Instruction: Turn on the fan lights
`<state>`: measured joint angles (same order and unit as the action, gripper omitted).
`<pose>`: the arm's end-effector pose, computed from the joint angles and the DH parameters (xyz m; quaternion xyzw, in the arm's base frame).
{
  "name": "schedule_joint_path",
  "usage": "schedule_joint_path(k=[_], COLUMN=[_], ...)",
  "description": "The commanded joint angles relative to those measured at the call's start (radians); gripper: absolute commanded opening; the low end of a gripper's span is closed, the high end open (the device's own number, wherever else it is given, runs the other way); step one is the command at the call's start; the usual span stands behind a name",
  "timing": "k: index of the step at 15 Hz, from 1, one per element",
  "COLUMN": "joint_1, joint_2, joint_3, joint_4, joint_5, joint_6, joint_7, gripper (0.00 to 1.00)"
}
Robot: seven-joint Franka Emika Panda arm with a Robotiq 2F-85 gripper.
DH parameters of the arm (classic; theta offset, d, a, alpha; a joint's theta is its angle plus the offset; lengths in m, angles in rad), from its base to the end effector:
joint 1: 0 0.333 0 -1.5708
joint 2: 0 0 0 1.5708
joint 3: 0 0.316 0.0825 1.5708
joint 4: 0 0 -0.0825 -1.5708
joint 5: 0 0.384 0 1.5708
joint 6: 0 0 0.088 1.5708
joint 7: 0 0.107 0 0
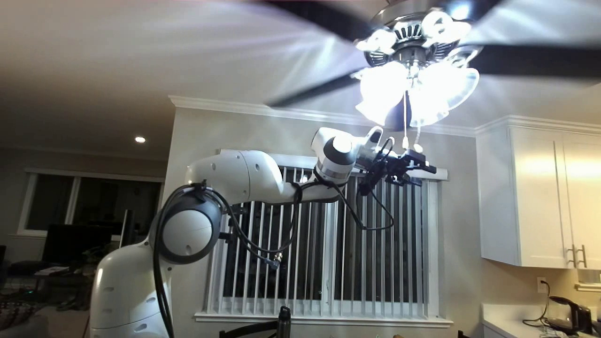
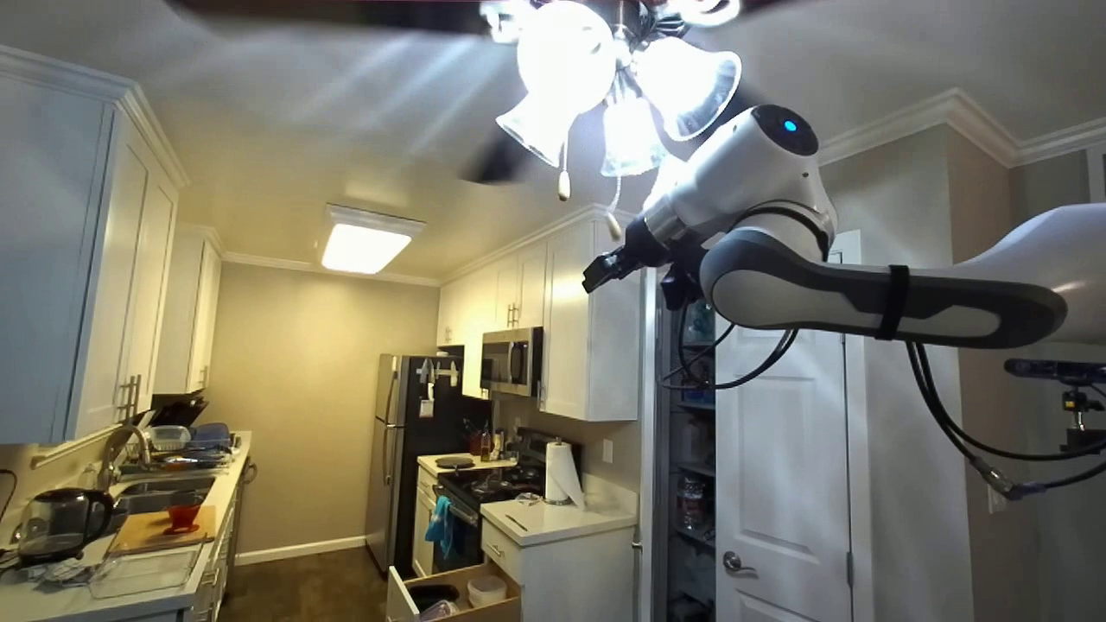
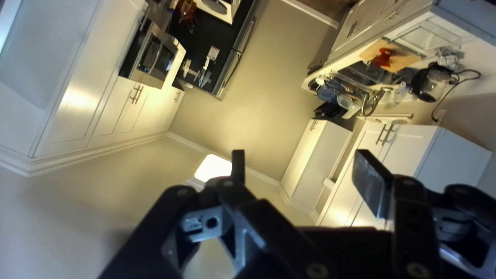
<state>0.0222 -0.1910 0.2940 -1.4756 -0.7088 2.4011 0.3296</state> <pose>0.4728 0.1785 0.8757 0.7889 0.1009 0.5779 0.1830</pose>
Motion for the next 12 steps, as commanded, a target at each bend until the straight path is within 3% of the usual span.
schedule_joint_path(k=[1, 6, 7, 12], joint_1=[0.03, 0.048, 0.045, 0.044], joint_2=[-0.034, -0.047, -0.007, -0.017], joint_3=[-0.029, -0.053, -0.039, -0.044], joint_4=[-0.075, -0.134, -0.082, -0.104], joint_5=[0.027, 0.03, 0.001, 0.001], joint_6=[-0.082, -0.142, -0.129, -0.129], joint_7=[-0.075, -0.105, -0.052, -0.057], gripper=[1.0, 1.0, 1.0, 1.0])
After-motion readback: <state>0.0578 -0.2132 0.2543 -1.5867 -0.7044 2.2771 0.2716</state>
